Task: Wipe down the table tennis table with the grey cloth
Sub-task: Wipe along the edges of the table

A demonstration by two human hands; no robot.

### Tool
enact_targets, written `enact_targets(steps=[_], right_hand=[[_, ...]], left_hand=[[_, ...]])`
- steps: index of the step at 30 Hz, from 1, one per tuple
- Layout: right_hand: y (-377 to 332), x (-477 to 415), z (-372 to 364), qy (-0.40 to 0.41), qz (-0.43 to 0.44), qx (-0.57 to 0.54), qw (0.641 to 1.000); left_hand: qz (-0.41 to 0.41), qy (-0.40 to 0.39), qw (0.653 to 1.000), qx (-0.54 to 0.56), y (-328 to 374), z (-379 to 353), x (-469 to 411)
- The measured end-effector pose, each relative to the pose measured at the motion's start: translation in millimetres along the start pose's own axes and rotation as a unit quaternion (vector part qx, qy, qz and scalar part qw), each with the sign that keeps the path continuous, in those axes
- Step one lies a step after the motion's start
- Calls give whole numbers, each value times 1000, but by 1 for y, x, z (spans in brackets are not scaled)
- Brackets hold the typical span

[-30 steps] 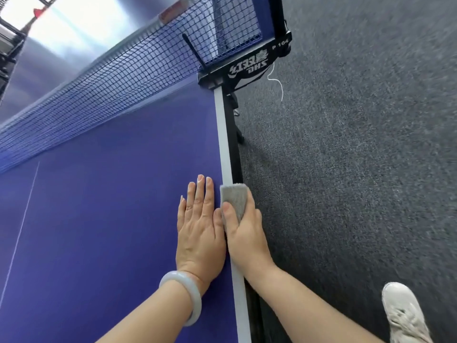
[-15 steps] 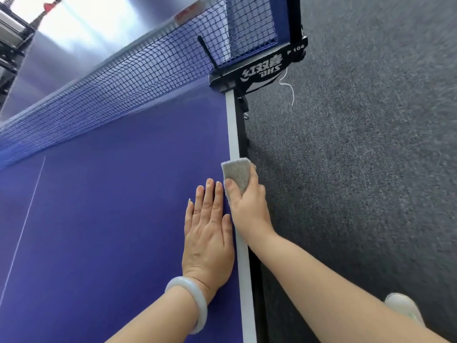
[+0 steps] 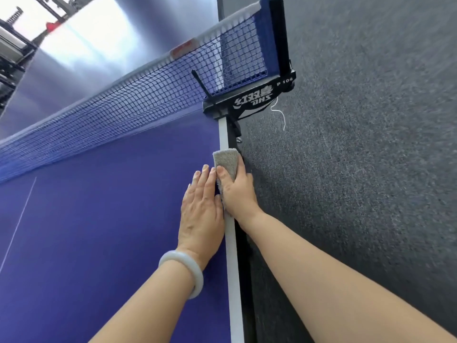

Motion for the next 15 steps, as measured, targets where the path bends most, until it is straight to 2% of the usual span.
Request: enact_targets(steps=[6,11,15], right_hand=[[-18,-27,1,-6,0,10,1000],[-55,-76,9,31,-18,31,999],[-62,-60,11,49,26,86,995]], left_hand=[[22,-11,999,-25,-4,-12,-7],[21,-19,999,-32,-8,-15,-9],[22,-19,999,-35,-6,-14,-8]])
Point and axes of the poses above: each hand's wrist, its own x-axis away from the middle knuckle, its own z-axis out of the back of the hand, y = z × x, the point moved 10 cm from there along -x, towards the middle knuckle, and after that the axes turned 4 degrees about x, right-handed, at the moved point
